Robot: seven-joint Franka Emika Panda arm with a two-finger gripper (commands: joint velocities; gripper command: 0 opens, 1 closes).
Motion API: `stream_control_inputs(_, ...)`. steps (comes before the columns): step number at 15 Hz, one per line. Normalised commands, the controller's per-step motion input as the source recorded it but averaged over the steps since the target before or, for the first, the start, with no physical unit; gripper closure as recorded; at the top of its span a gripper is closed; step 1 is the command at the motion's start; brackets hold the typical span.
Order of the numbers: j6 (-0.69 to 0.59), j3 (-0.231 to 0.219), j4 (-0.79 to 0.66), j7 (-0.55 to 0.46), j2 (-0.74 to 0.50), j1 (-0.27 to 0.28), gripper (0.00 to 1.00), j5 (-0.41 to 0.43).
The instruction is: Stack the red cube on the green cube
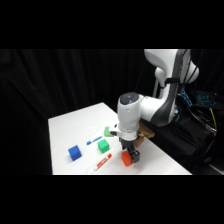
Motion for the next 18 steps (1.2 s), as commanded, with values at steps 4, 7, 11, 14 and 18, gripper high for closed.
stream_control_inputs(4, 0.17, -0.064, 0.03, 0.06, 0.09, 0.074, 0.0, -0.023)
stream_control_inputs(7, 0.14, -0.06, 0.05, 0.04, 0.09, 0.084, 0.0, -0.006)
stream_control_inputs(11, 0.16, -0.084, 0.05, 0.06, 0.06, 0.112, 0.32, -0.022)
stream_control_inputs(14, 0.18, -0.108, 0.03, 0.08, 0.03, 0.143, 0.6, -0.045)
stream_control_inputs(18, 0.12, -0.117, -0.01, 0.09, -0.04, 0.145, 0.73, -0.064)
